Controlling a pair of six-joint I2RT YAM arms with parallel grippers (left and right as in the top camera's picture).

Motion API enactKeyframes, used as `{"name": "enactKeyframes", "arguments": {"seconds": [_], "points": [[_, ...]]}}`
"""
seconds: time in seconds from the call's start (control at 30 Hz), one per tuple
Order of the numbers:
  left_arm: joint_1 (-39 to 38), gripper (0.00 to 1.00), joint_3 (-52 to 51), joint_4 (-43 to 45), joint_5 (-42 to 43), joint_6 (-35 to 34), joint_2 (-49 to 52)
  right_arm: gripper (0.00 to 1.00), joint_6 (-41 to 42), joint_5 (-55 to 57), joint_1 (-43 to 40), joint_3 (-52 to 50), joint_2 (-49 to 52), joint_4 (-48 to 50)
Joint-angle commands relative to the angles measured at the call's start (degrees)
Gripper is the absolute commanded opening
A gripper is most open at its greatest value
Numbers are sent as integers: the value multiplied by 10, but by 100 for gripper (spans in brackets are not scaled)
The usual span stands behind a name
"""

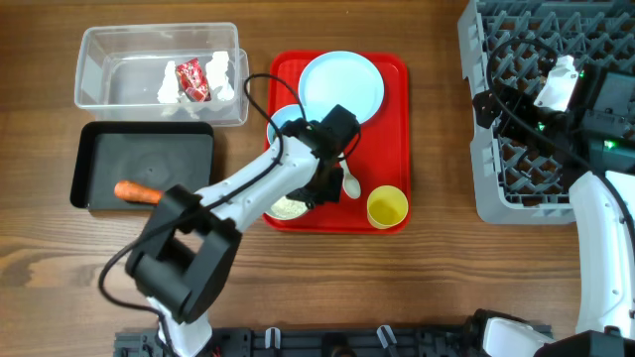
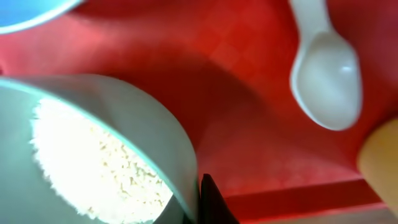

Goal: Sort waste into correct bins and load items into the dishwasher rack
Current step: 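Reach the left gripper to the rice bowl and grasp its rim, then carry the rice bowl over the black tray and tip out the rice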

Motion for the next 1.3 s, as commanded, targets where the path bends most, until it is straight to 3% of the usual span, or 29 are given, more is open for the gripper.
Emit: {"name": "enactKeyframes", "arguments": {"seconds": [0.0,0.27,0.63,0.9,1.27], "points": [[2,4,-5,-1,19,-30,-67,100,4,6,2,1,4,3],[56,4,-5,-6,20,-50,-158,100,4,6,2,2,4,2],[249,4,-5,-24,47,-13,-183,100,3,6,2,1,4,-2],[417,4,-7,-12,261,104,-181,100,2,7,2,1,4,-6],[568,4,-7,-32,443,210,-176,100,2,7,2,1,4,-6]]}}
